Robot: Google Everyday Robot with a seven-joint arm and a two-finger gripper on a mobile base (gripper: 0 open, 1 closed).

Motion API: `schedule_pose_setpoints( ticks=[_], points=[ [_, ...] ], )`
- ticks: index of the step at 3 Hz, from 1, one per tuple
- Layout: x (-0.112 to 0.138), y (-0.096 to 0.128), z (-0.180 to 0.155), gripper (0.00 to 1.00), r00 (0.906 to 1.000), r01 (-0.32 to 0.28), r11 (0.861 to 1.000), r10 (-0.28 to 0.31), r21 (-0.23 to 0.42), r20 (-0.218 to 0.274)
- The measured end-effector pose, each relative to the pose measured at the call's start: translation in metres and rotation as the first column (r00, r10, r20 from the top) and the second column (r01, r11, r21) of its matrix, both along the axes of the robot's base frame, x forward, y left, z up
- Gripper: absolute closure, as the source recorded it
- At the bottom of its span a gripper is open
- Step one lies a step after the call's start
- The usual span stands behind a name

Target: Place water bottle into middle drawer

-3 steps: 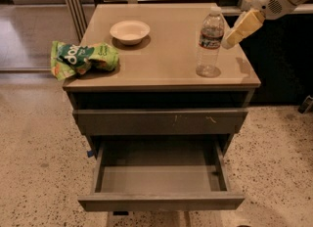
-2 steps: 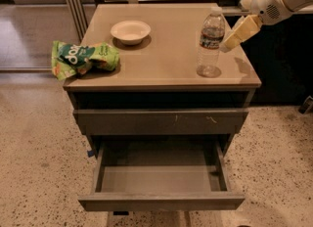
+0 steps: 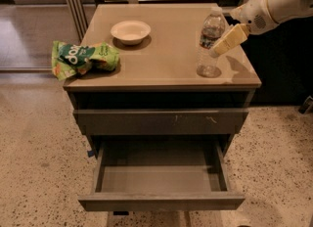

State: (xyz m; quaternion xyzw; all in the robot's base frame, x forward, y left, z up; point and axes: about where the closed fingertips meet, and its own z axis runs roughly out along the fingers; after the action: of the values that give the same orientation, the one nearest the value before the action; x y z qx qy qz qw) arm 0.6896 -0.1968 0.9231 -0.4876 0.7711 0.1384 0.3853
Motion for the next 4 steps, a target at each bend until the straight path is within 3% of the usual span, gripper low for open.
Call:
schedule_pose_setpoints(
  ticks=[2, 4],
  points=[
    [0.019, 0.022, -0.016, 0.00, 0.9996, -0.010, 0.996, 0.008, 0.089, 0.026],
    [0.020, 0.023, -0.017, 0.41, 0.9996, -0.011, 0.996, 0.008, 0.091, 0.027]
  ],
)
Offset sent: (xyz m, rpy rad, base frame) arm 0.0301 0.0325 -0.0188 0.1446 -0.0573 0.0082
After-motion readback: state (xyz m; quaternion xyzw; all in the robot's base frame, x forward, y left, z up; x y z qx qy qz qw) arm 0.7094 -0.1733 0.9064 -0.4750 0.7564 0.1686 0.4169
